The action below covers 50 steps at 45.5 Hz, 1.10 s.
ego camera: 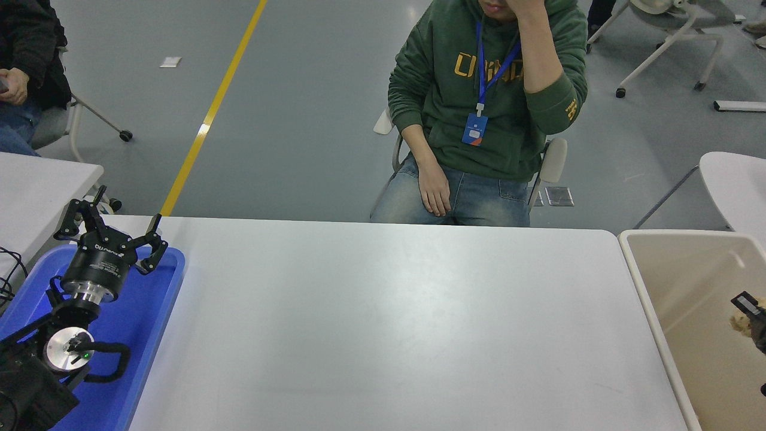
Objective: Clean the table surface
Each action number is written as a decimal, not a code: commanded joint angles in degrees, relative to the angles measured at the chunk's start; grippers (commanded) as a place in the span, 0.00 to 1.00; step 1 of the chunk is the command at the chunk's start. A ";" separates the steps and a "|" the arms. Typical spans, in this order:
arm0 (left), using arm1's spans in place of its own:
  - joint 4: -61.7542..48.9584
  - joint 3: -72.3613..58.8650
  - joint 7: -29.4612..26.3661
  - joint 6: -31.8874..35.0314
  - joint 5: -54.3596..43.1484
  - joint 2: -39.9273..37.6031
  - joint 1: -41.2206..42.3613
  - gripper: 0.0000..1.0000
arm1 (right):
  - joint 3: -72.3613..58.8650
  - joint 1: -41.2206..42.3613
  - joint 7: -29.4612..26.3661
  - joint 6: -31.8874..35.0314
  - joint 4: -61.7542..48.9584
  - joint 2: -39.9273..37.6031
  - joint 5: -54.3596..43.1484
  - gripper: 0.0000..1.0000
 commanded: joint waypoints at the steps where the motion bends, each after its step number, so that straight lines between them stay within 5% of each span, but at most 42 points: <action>1: 0.00 0.00 0.00 0.00 0.00 0.00 0.00 1.00 | 0.06 -0.83 0.01 -2.02 -2.61 2.44 2.02 0.00; 4: 0.00 0.00 0.00 0.09 0.00 0.00 0.00 1.00 | 0.06 -0.83 0.01 -2.02 -2.61 2.44 2.02 0.01; 6: 0.00 0.09 0.00 0.00 0.00 0.00 0.00 1.00 | 0.06 -0.92 0.01 -2.10 -2.61 2.44 2.02 0.11; 12: 0.00 0.00 0.00 0.00 0.00 0.00 0.00 1.00 | 0.23 -0.65 0.01 -2.20 -1.82 2.44 5.96 1.00; 34: 0.00 0.00 0.00 0.09 0.00 0.00 0.00 1.00 | 10.42 -0.04 0.10 -2.37 0.11 1.39 9.93 1.00; 50: 0.00 0.00 0.00 0.09 0.00 0.00 0.00 1.00 | 25.88 -1.88 0.45 -2.28 16.45 -5.38 13.43 1.00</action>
